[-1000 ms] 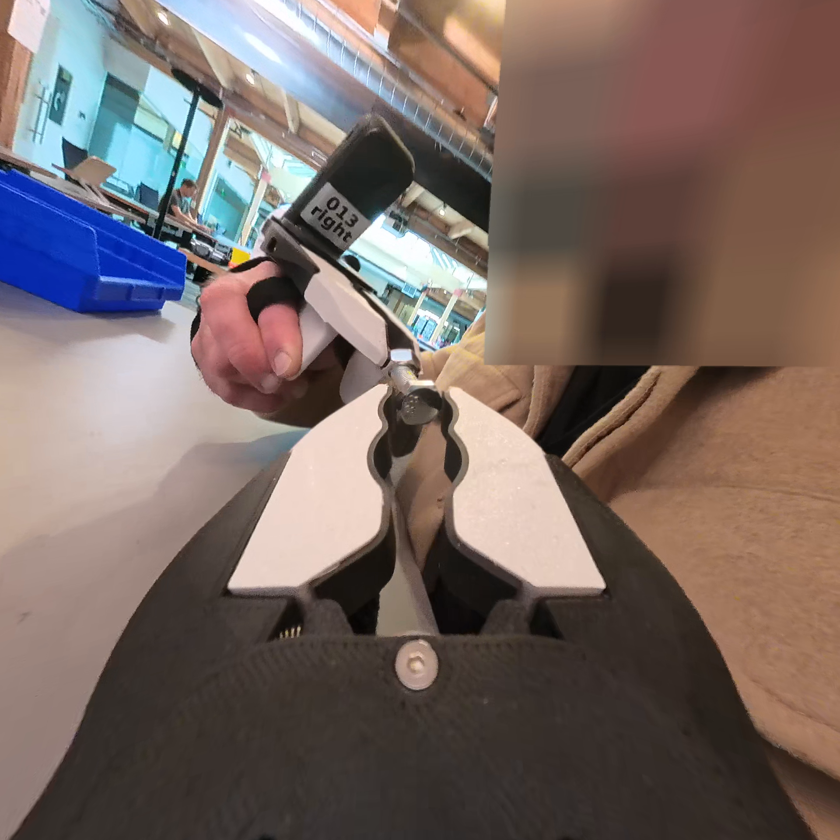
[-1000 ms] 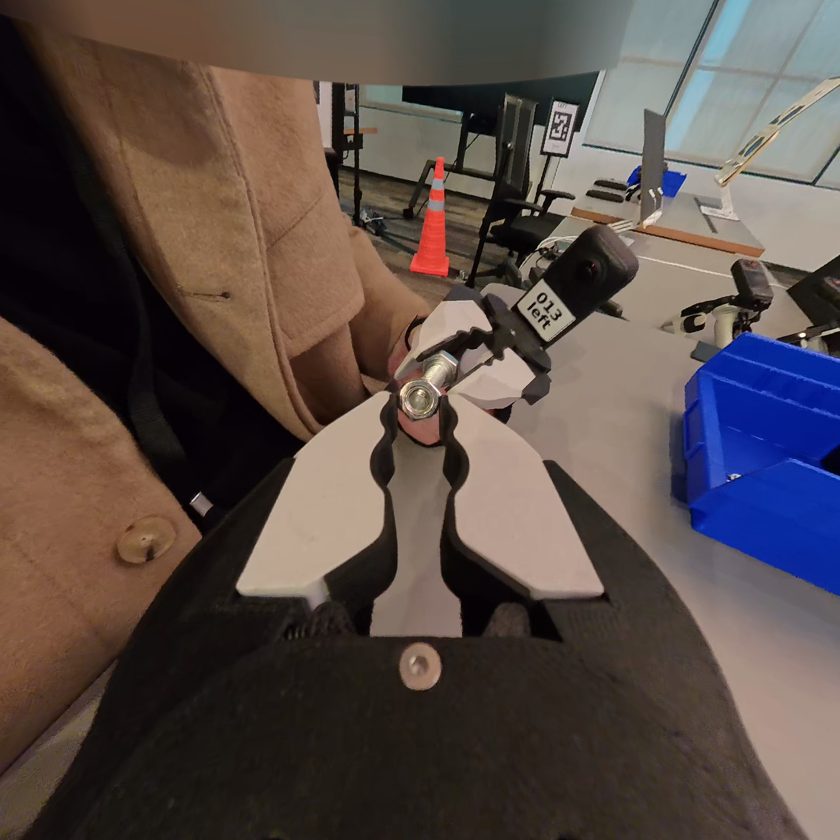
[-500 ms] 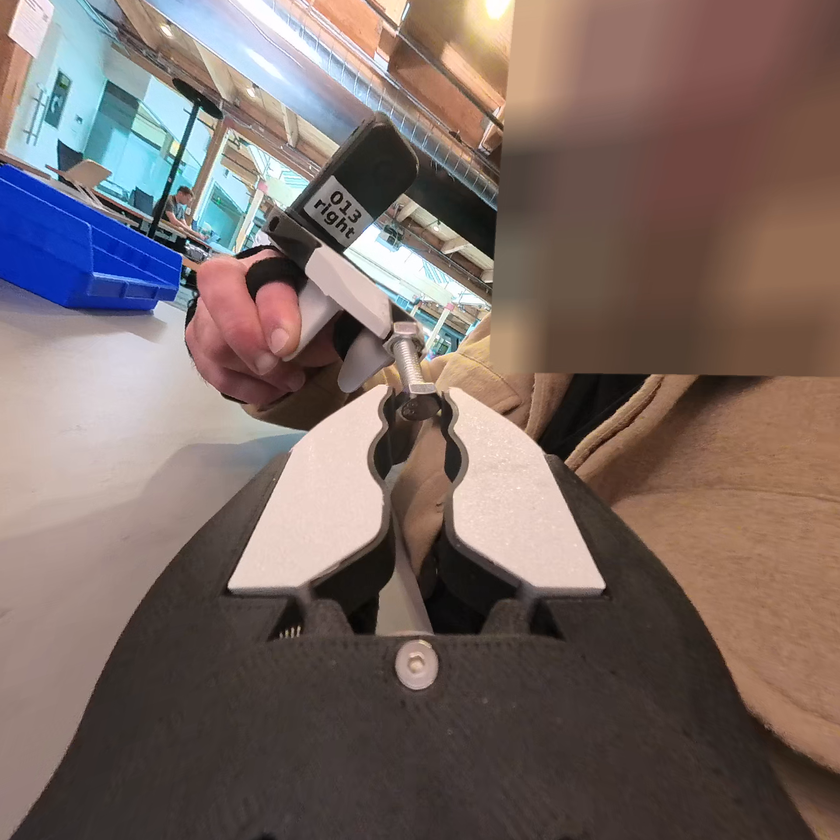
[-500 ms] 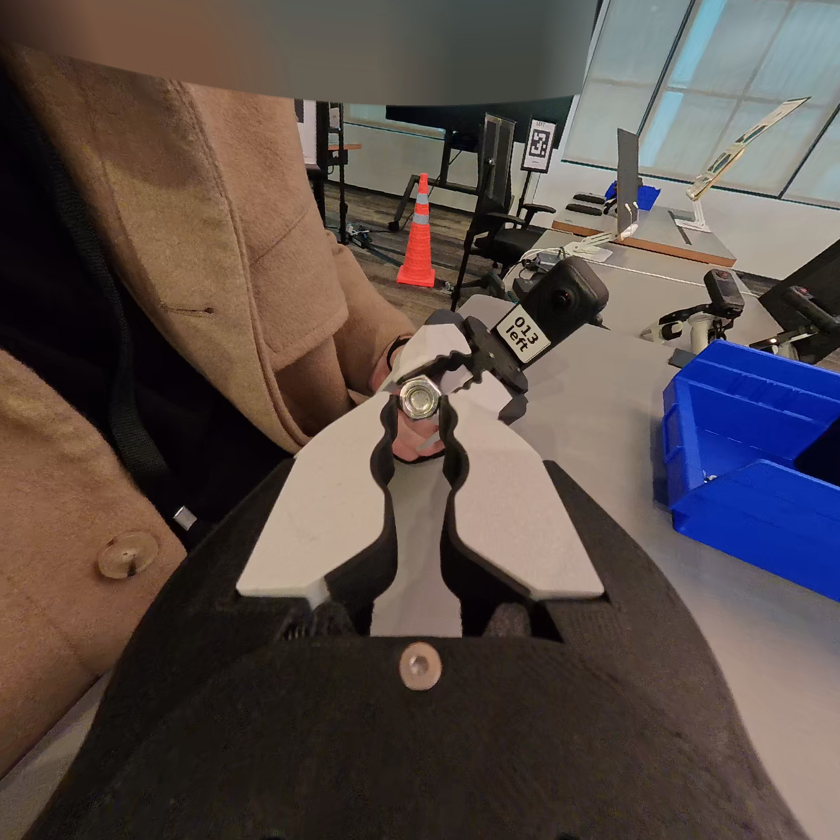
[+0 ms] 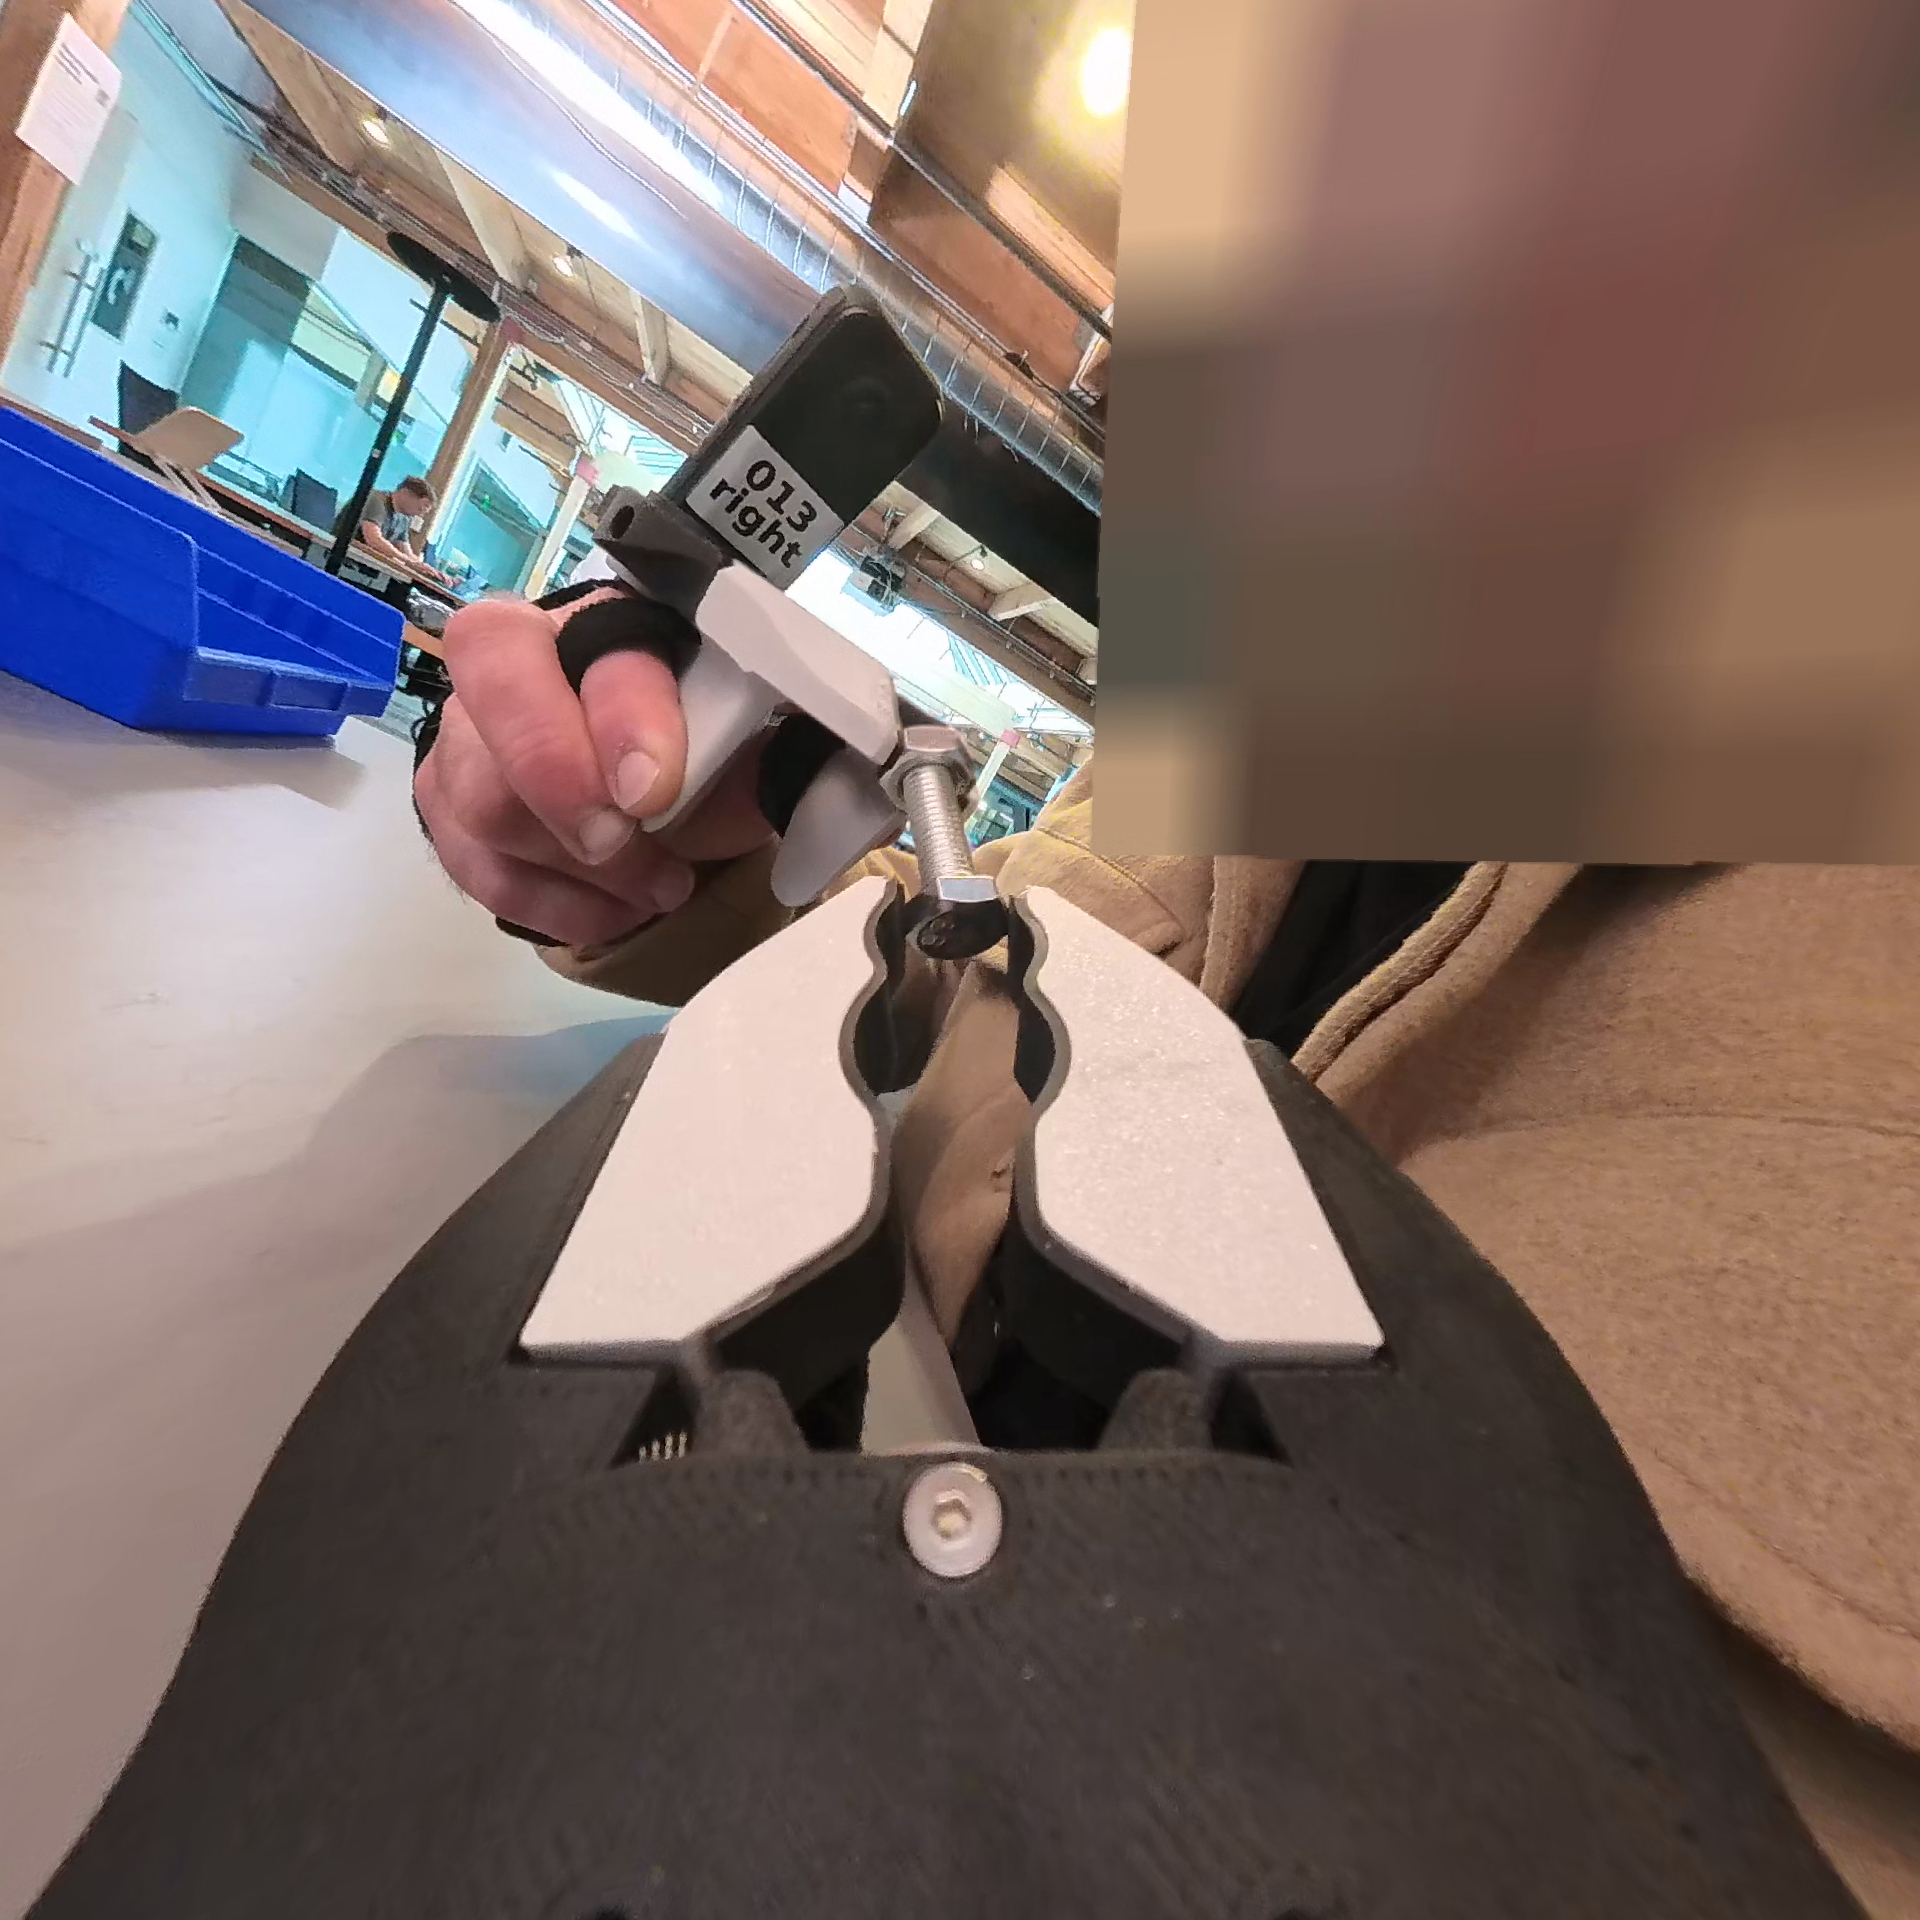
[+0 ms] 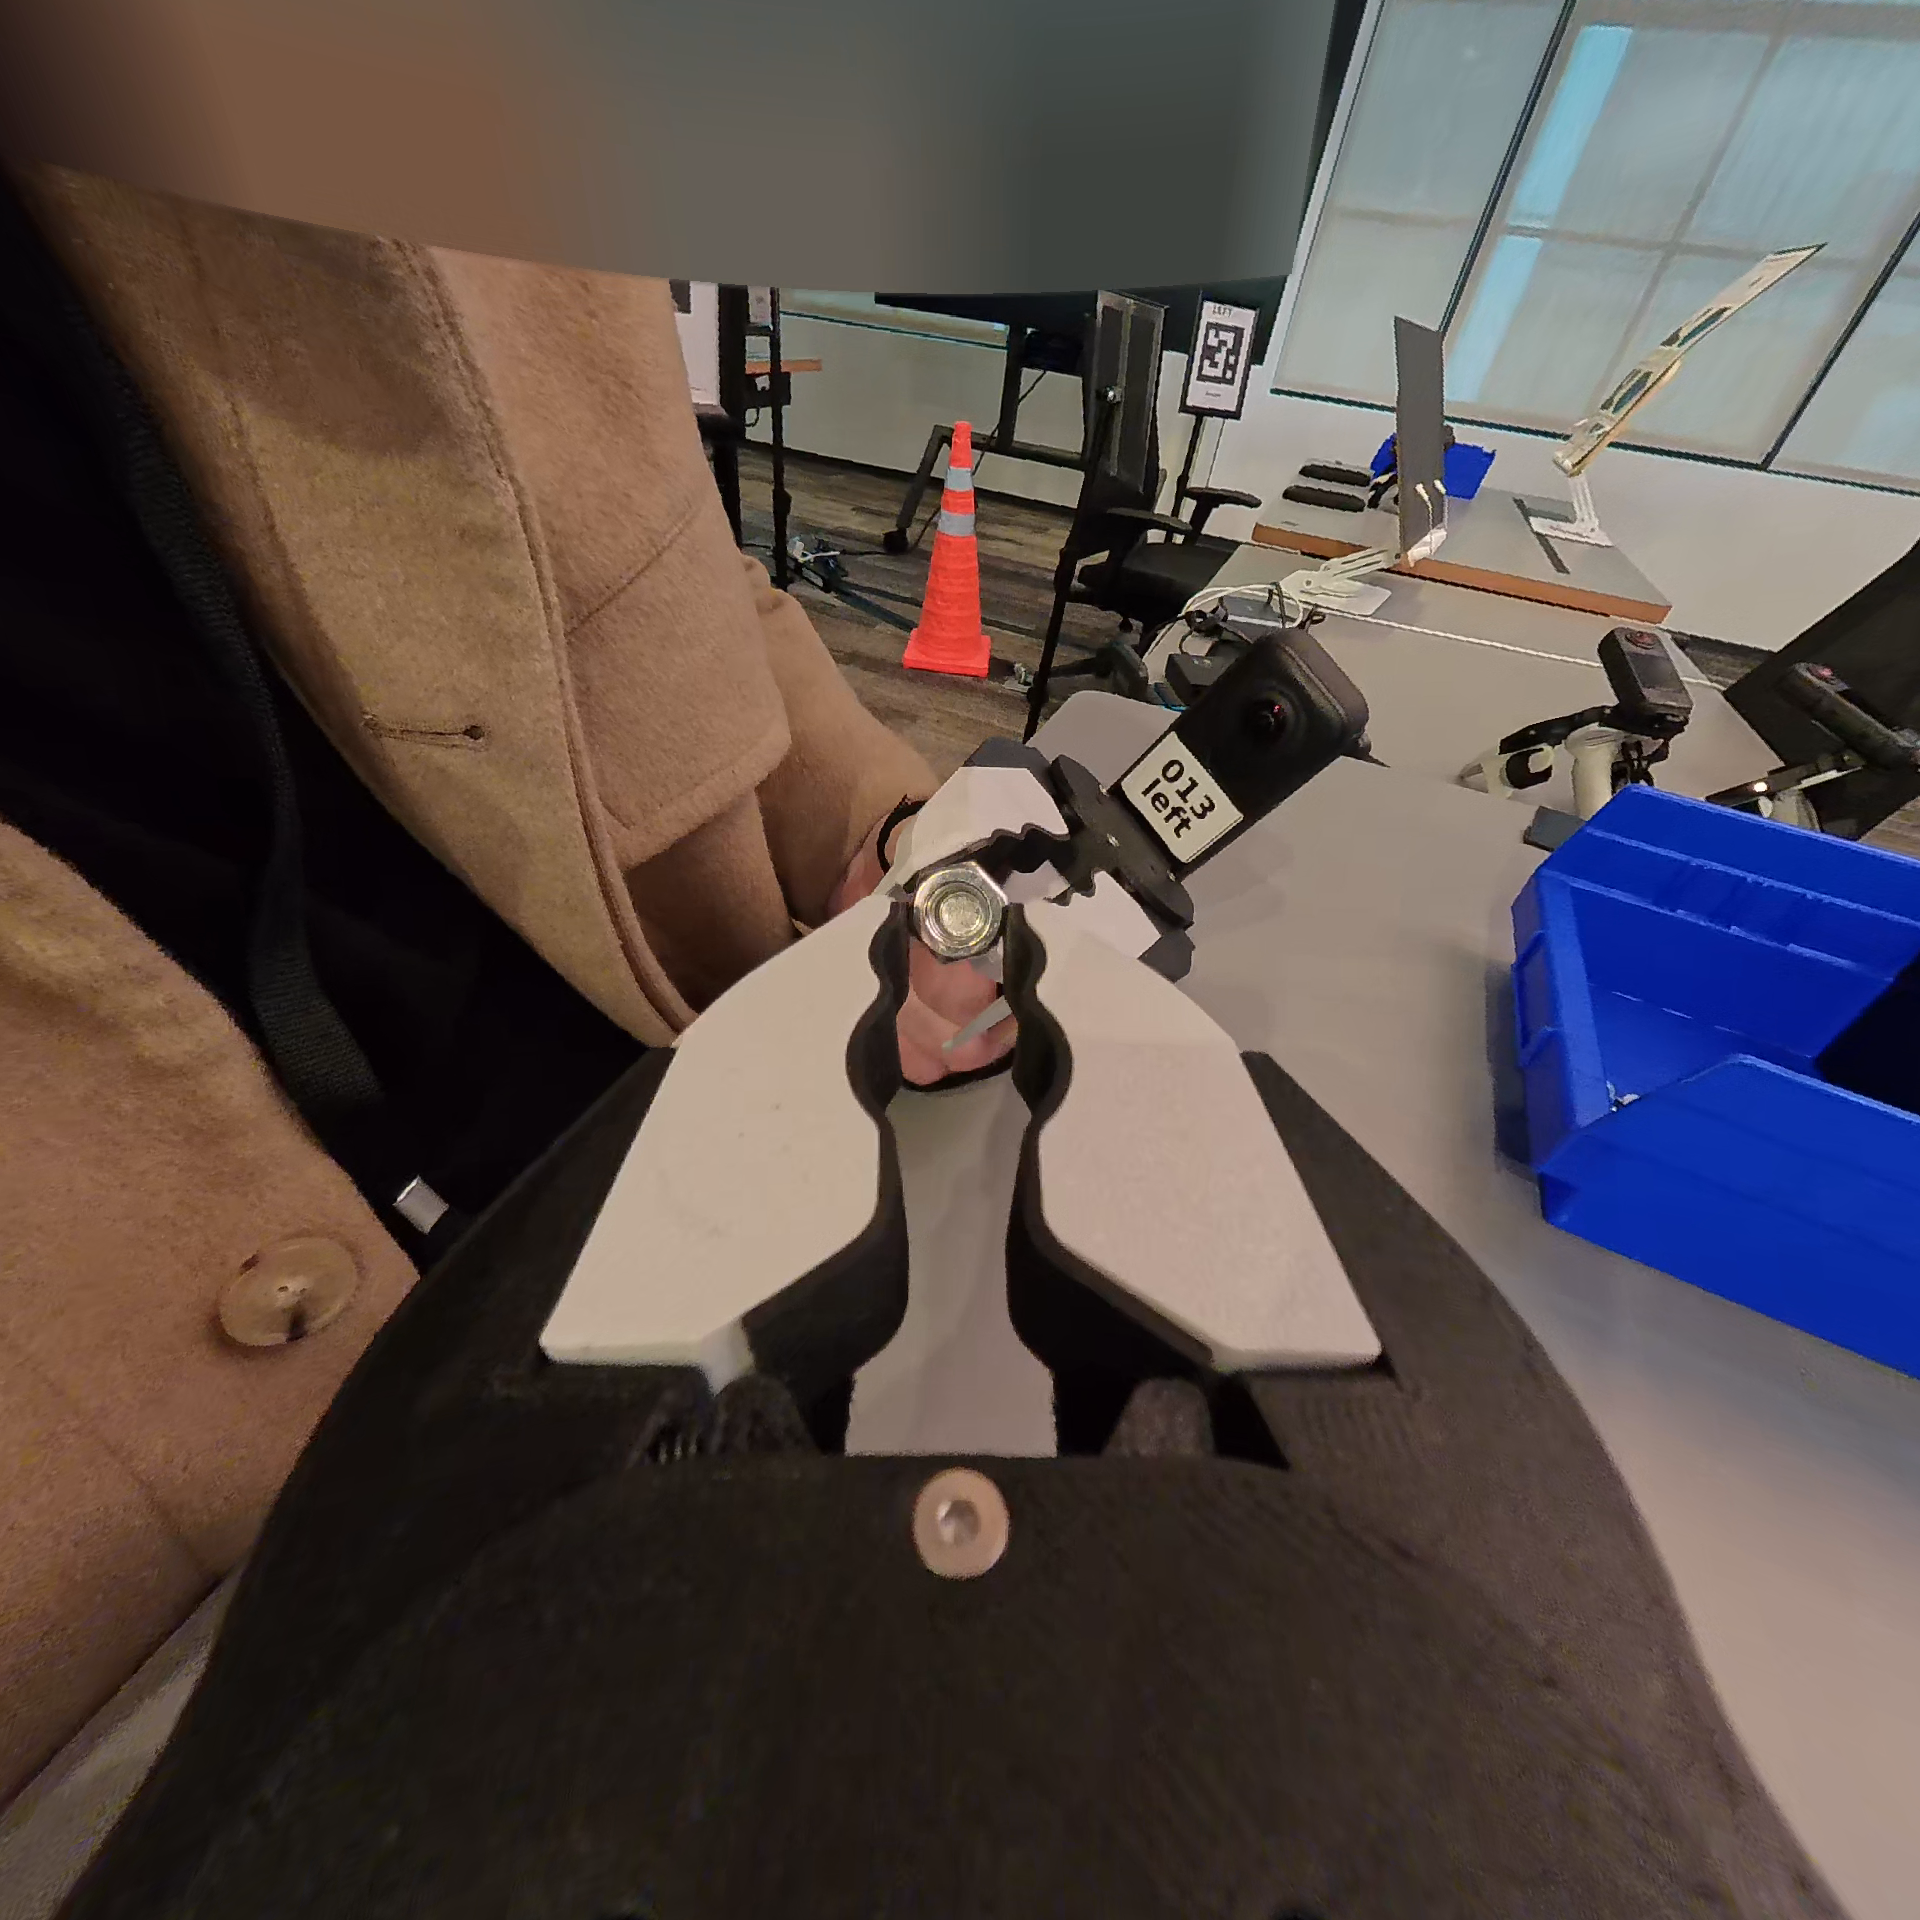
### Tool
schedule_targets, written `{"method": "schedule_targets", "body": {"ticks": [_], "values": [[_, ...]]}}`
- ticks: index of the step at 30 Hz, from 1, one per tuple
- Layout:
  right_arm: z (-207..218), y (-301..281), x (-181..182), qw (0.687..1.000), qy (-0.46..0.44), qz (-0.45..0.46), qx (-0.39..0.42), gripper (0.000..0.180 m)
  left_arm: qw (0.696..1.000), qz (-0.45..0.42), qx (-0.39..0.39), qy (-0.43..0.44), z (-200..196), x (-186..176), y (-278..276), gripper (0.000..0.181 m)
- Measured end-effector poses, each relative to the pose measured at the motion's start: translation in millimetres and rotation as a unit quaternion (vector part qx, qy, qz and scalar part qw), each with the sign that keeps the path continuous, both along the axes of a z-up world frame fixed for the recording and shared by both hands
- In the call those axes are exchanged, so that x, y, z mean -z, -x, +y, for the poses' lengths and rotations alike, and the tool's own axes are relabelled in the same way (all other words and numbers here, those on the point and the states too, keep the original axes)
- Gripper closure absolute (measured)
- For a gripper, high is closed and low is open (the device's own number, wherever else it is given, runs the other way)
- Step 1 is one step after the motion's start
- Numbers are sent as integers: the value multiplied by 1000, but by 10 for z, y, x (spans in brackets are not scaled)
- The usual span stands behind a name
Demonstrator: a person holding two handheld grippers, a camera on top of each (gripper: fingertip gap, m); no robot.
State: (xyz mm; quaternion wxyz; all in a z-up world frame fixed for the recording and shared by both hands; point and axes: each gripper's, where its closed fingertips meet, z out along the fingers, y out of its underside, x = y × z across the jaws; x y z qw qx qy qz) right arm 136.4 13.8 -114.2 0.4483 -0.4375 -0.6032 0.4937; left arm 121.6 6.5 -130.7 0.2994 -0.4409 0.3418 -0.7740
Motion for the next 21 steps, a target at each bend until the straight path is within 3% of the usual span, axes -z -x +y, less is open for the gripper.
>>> {"method": "schedule_targets", "body": {"ticks": [12, 21], "values": [[-3, 13, -32, 1000, 18, 8, -2, 162, 1000, -17, -2, 4, -3, -33, 11, 163], [59, 17, -1, 999, 50, -9, 13, 162, 998, 8, -51, -41, 62, -21, 23, 163]]}}
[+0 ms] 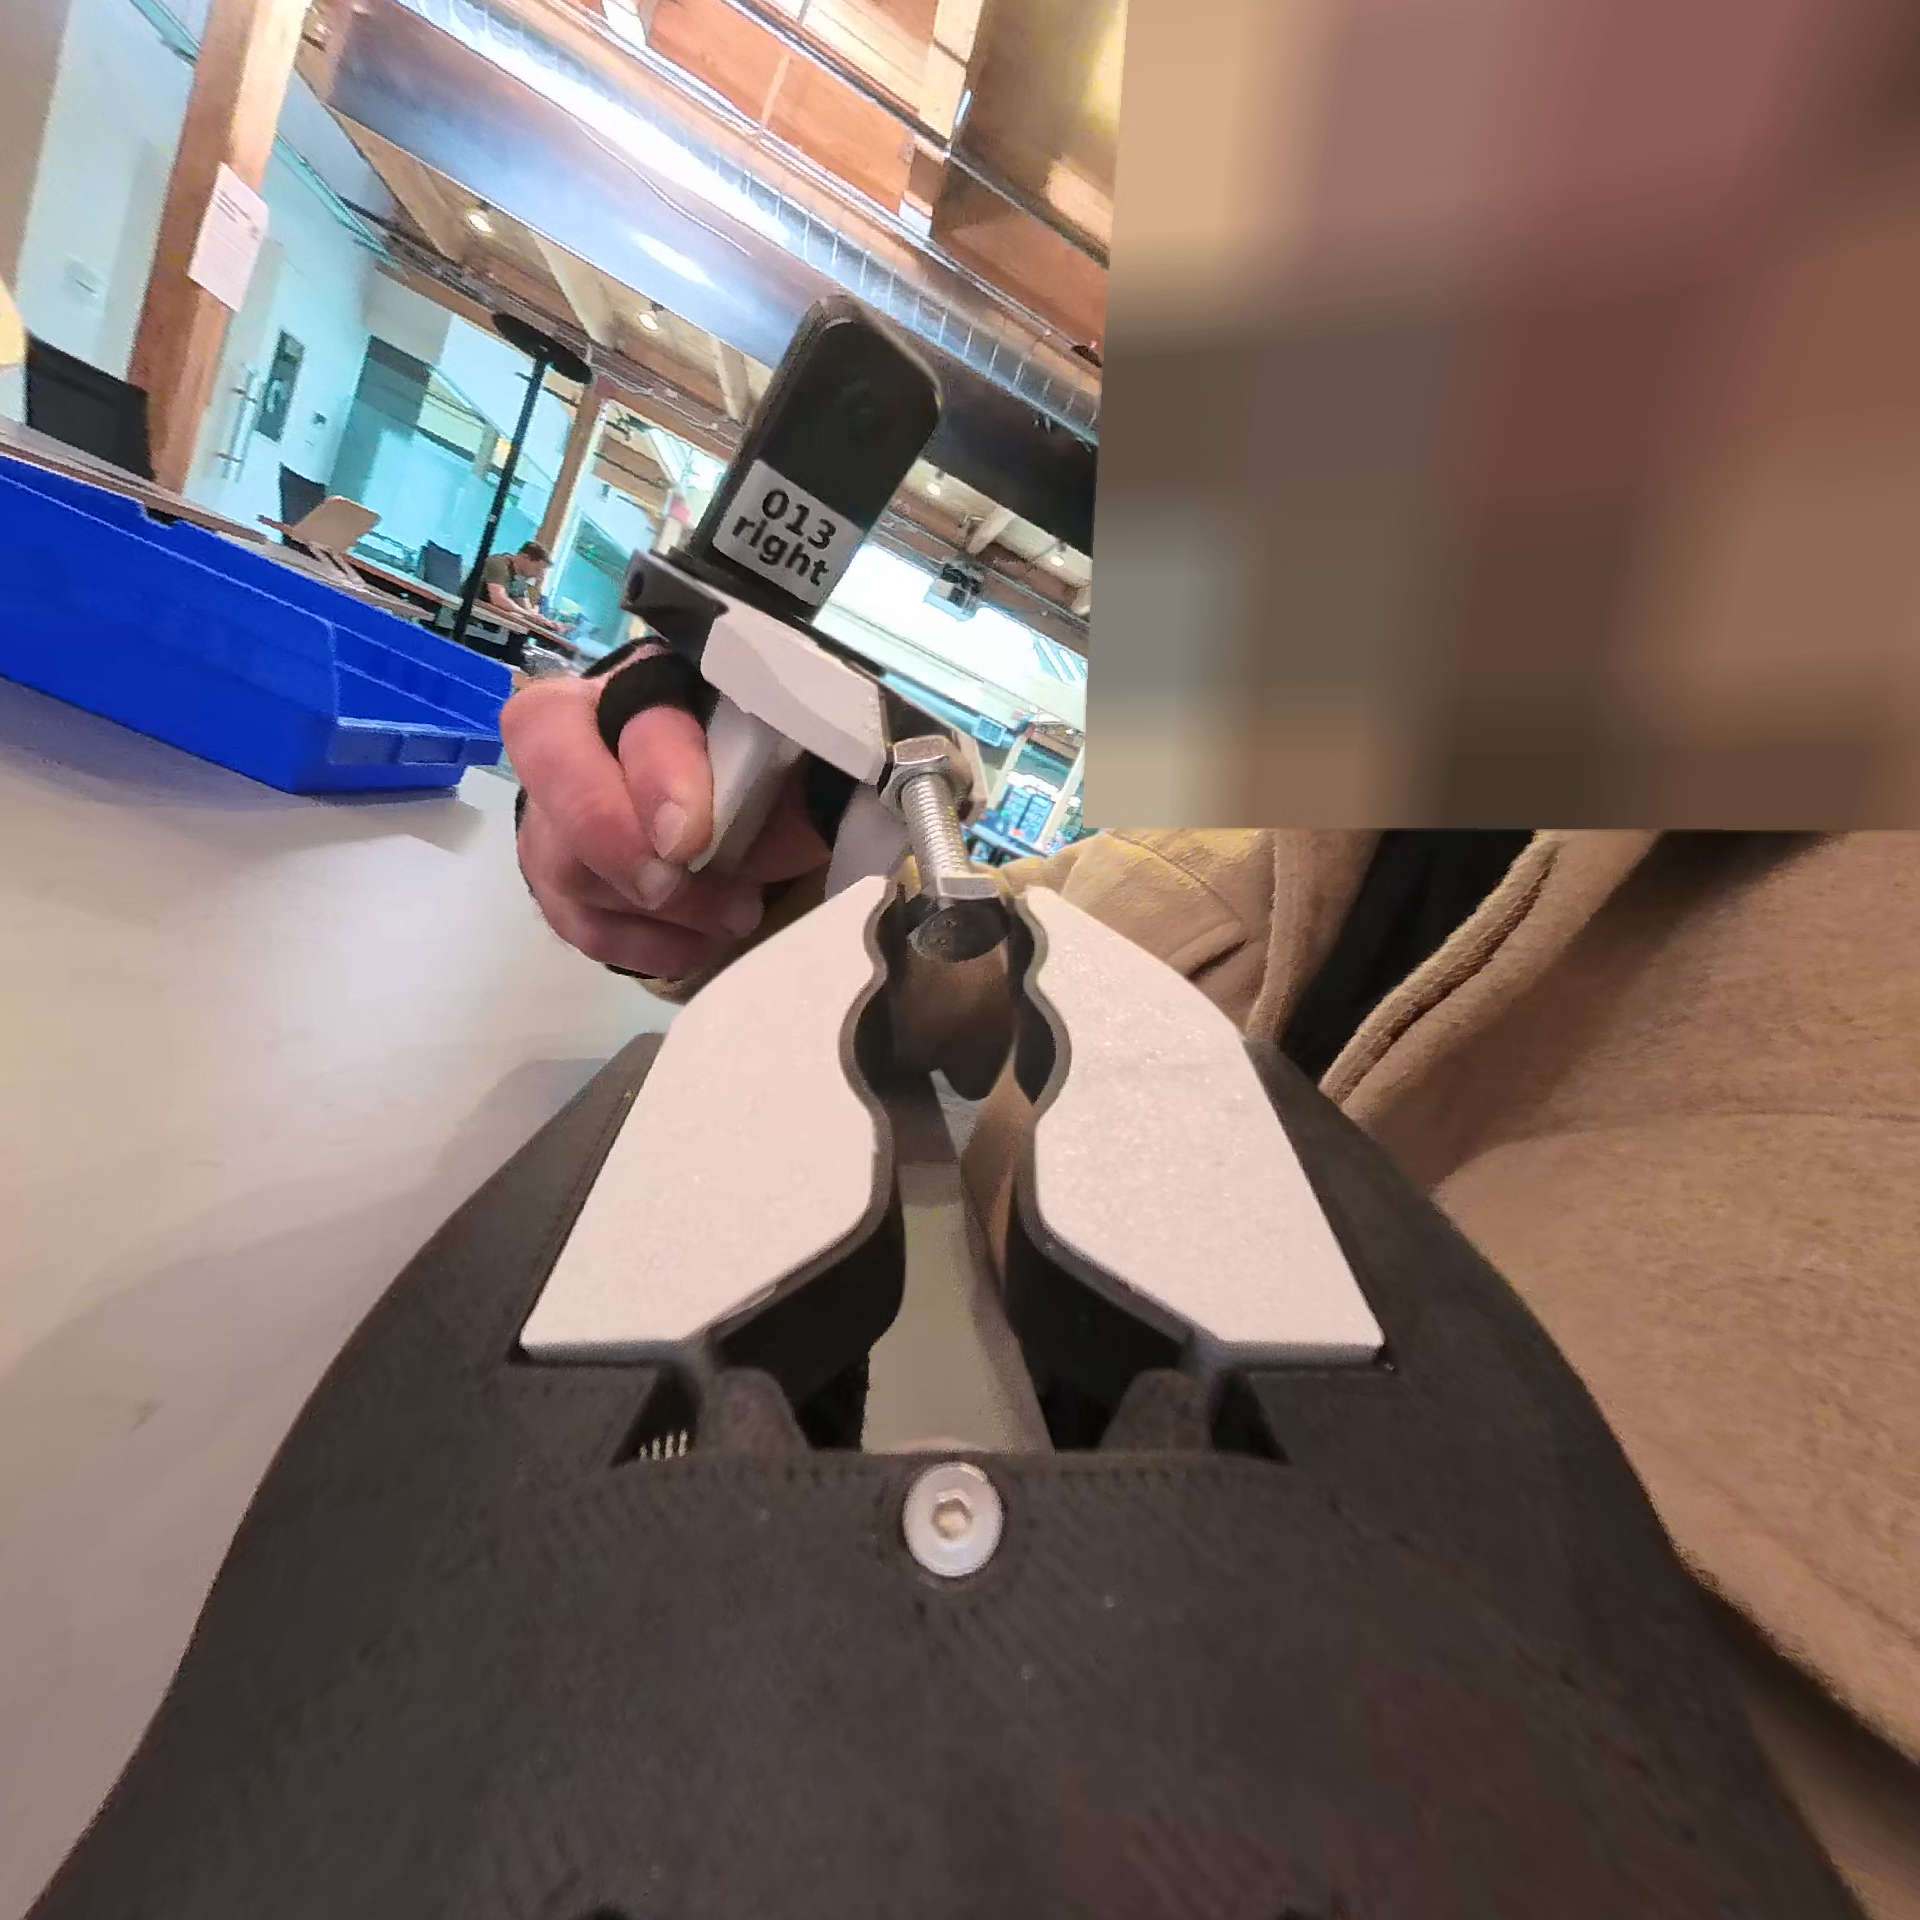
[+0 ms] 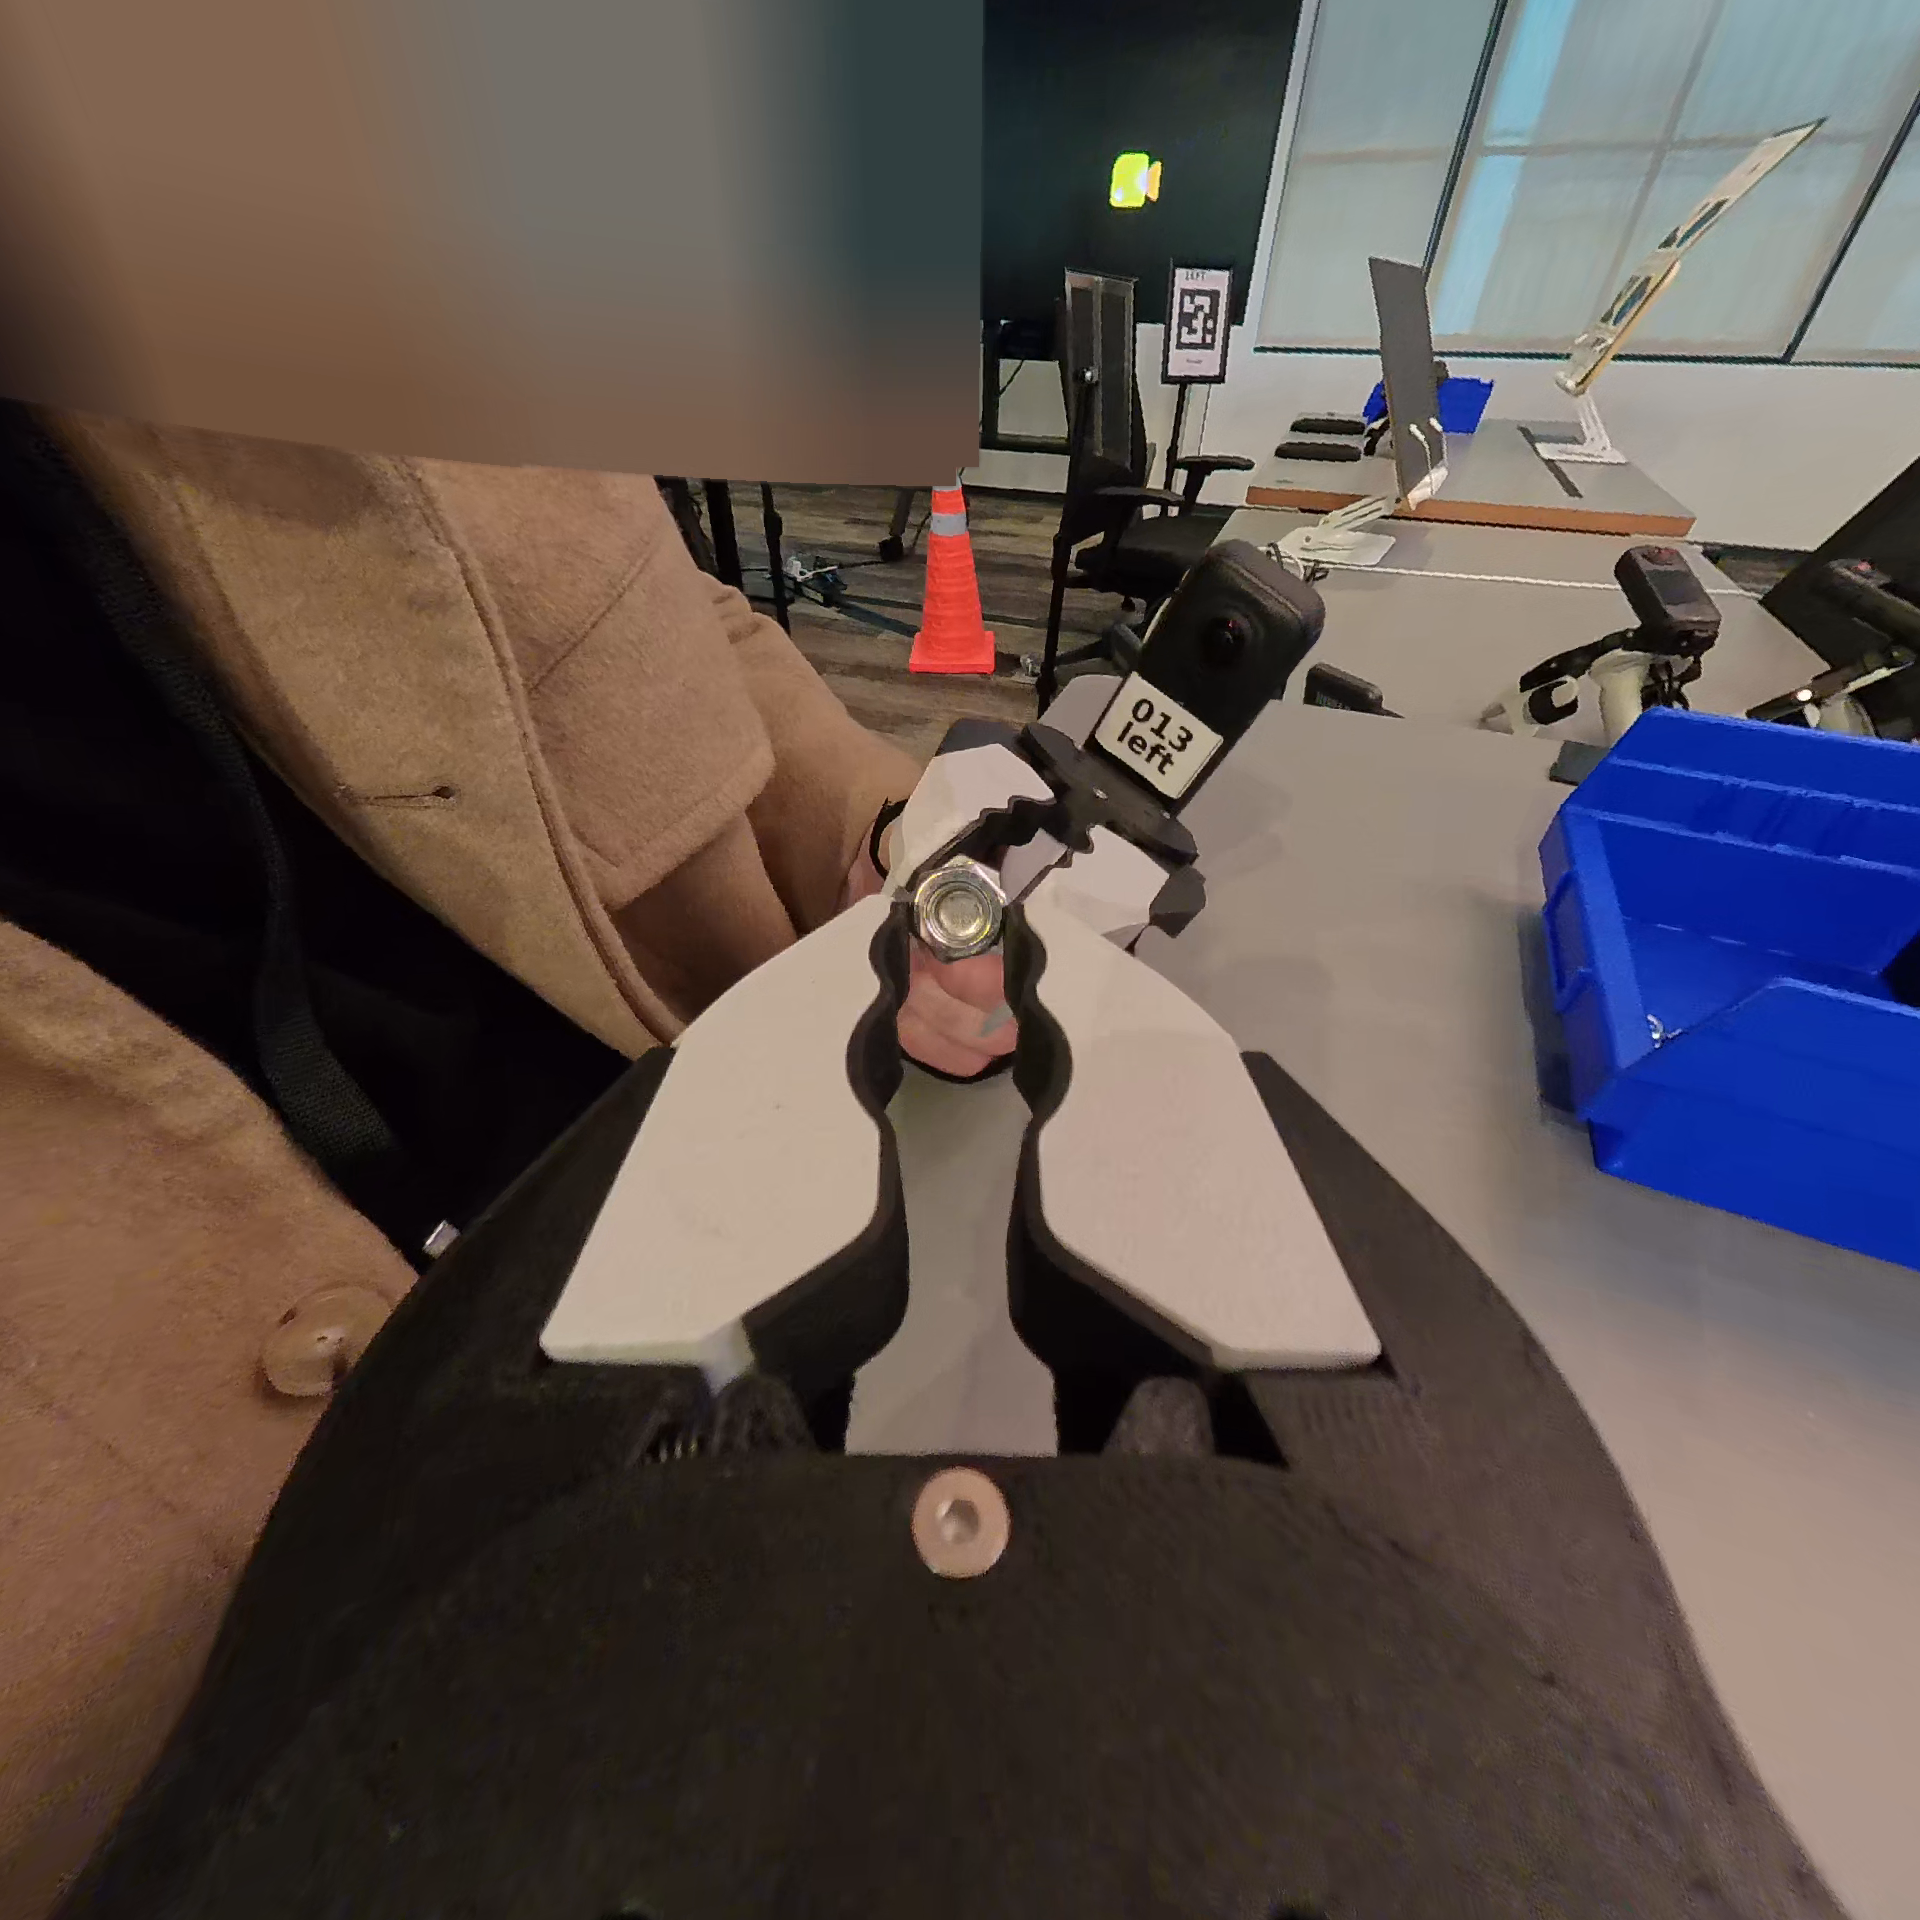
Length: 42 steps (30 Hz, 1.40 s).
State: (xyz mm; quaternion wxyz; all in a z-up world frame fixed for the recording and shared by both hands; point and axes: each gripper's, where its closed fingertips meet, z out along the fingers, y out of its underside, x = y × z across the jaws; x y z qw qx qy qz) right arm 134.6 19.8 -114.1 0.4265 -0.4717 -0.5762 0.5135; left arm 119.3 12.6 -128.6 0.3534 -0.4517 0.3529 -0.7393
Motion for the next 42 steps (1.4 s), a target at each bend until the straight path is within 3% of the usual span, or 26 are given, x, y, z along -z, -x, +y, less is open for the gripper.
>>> {"method": "schedule_targets", "body": {"ticks": [17, 42], "values": [[85, -5, 39, 997, 72, 14, 24, 162, 991, 48, -87, -91, 85, -21, 12, 163], [159, -10, 119, 978, 208, 17, 31, 162, 924, 172, -189, -283, 172, 67, -12, 163]]}}
